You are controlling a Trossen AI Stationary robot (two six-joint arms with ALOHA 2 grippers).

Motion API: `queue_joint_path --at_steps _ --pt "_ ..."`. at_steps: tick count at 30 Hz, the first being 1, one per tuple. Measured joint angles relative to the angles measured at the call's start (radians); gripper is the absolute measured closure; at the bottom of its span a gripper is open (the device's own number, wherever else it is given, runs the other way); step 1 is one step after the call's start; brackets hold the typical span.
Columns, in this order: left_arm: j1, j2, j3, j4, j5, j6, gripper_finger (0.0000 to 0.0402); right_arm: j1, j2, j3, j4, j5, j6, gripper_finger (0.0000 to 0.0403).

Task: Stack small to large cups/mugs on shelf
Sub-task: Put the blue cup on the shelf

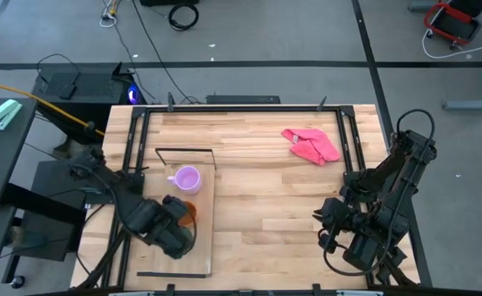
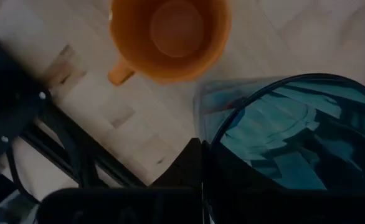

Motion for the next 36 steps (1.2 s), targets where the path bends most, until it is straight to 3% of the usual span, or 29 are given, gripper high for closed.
queue_joint_path --at_steps 15,36 --pt "-0.128 0.002 0.002 0.011 -0.128 -0.164 0.0388 -0.013 0.000 0.000 0.005 0.001 -0.002 0.0343" --pt "-0.169 0.024 0.002 0.052 -0.158 -0.211 0.0390 -0.013 -0.001 0.000 0.028 0.004 -0.003 0.0343"
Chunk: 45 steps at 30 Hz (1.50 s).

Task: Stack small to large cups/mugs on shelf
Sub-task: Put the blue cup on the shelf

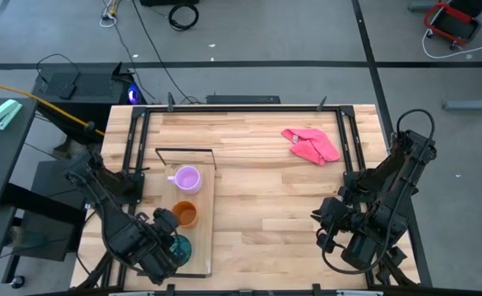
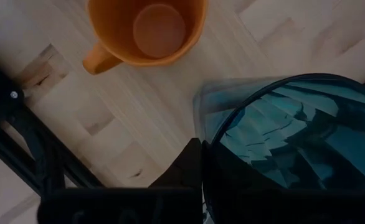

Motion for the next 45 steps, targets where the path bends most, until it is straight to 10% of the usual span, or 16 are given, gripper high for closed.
queue_joint_path --at_steps 37,45 --pt "-0.041 0.056 0.003 0.009 0.032 -0.059 0.0388 0.000 0.000 0.000 0.036 0.000 -0.032 0.0344" --pt "-0.042 0.062 0.000 -0.011 0.036 -0.083 0.0328 0.000 0.000 0.000 0.047 -0.001 -0.035 0.0344"
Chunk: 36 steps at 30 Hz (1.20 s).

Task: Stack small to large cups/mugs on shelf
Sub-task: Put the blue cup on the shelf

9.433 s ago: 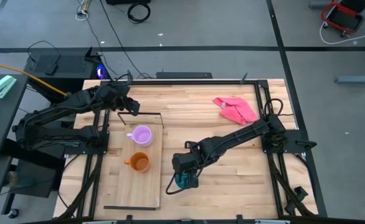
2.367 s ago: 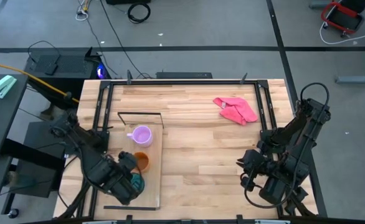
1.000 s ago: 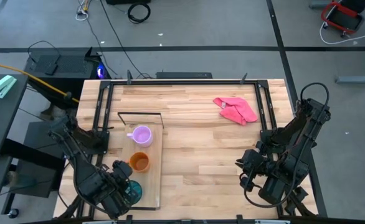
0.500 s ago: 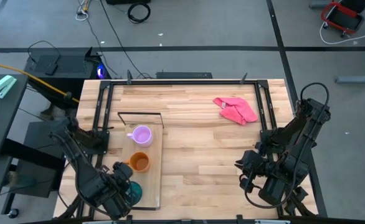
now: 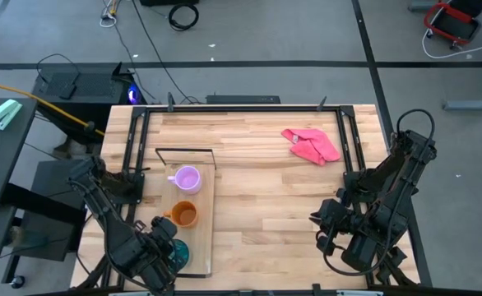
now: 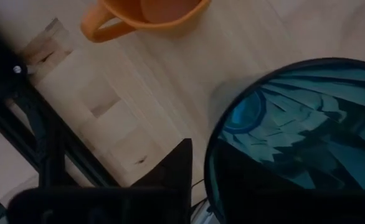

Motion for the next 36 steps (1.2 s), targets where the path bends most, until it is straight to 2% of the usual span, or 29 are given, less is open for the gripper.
queue_joint_path --at_steps 7,22,36 --pt "0.000 0.000 0.000 0.000 -0.001 -0.002 0.0314 0.000 0.000 0.000 0.009 0.000 0.000 0.0344" --pt "0.002 -0.002 0.000 -0.039 -0.043 -0.047 0.0318 0.000 0.000 0.000 0.010 0.000 -0.011 0.0344" --pt "0.044 -0.002 0.000 -0.039 -0.089 -0.014 0.0331 0.000 0.000 0.000 0.022 0.000 -0.015 0.0344"
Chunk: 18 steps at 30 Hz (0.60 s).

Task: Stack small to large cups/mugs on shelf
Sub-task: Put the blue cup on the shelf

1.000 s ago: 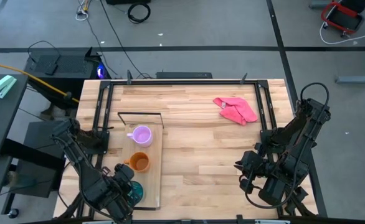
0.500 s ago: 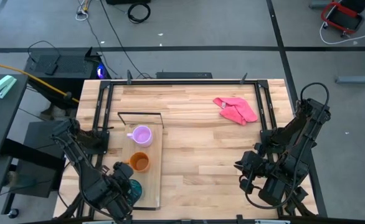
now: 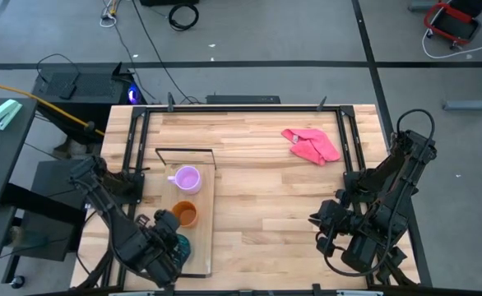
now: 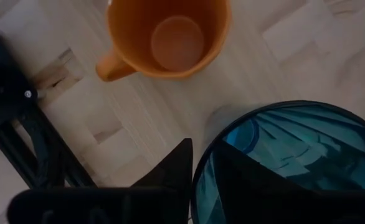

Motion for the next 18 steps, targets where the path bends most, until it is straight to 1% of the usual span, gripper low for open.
queue_joint_path --at_steps 5,12,18 --pt "0.005 0.000 0.000 0.000 -0.003 0.024 0.0329 0.000 0.000 0.000 0.016 0.000 -0.003 0.0344" --pt "0.005 0.000 0.000 0.000 -0.003 0.020 0.0334 0.000 0.000 0.000 0.017 0.000 -0.003 0.0344" --pt "0.002 0.000 0.000 0.000 -0.003 0.019 0.0323 0.000 0.000 0.000 0.020 0.000 -0.003 0.0344"
